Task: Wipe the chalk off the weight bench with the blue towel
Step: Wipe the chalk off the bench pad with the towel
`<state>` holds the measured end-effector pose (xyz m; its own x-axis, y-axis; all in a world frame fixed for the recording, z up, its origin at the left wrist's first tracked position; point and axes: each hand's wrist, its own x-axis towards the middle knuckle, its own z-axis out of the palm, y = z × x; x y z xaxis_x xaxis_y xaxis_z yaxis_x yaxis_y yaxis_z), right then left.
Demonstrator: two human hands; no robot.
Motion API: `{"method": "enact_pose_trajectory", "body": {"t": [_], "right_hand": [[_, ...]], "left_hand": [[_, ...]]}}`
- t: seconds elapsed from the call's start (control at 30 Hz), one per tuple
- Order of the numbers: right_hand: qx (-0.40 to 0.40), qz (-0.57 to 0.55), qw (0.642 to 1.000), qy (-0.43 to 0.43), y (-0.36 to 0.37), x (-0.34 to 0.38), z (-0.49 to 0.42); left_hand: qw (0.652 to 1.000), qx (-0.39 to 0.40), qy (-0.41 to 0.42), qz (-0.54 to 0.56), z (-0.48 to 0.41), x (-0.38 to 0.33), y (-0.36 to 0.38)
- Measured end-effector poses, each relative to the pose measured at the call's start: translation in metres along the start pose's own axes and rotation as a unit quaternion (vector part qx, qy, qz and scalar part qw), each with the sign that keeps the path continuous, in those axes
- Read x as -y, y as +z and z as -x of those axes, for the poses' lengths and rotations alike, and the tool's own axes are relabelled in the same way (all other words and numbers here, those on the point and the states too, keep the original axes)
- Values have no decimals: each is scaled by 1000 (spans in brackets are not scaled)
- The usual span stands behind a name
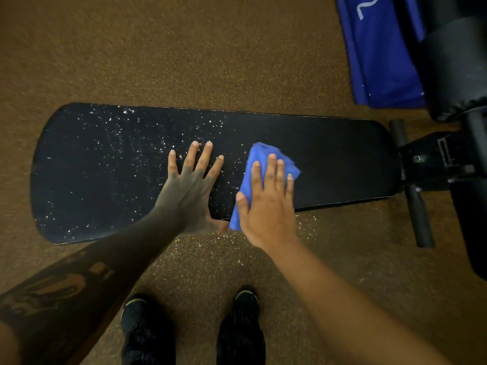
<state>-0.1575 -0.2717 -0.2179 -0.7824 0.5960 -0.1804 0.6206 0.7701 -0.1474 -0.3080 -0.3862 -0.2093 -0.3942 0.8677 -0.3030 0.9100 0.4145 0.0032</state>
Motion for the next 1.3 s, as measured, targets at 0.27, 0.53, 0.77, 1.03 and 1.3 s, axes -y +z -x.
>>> {"method": "enact_pose_trajectory", "body": {"t": [0.27, 0.53, 0.77, 1.03, 1.3], "right_hand": [[-2, 0, 1000, 8, -8, -6, -22], [1, 16, 1000, 11, -13, -12, -43], [1, 53, 996, -71, -15, -11, -54], [11, 69, 987, -142, -19, 0, -53], [22, 44, 995, -85, -11, 24, -42]], "left_hand": [[1000, 0, -9, 19, 0, 1, 3], [999, -1, -24, 28, 2, 2, 5], [999, 3, -32, 38, 4, 2, 5], [999, -2, -32, 35, 7, 5, 4], [998, -6, -48, 36, 13, 25, -1]]}}
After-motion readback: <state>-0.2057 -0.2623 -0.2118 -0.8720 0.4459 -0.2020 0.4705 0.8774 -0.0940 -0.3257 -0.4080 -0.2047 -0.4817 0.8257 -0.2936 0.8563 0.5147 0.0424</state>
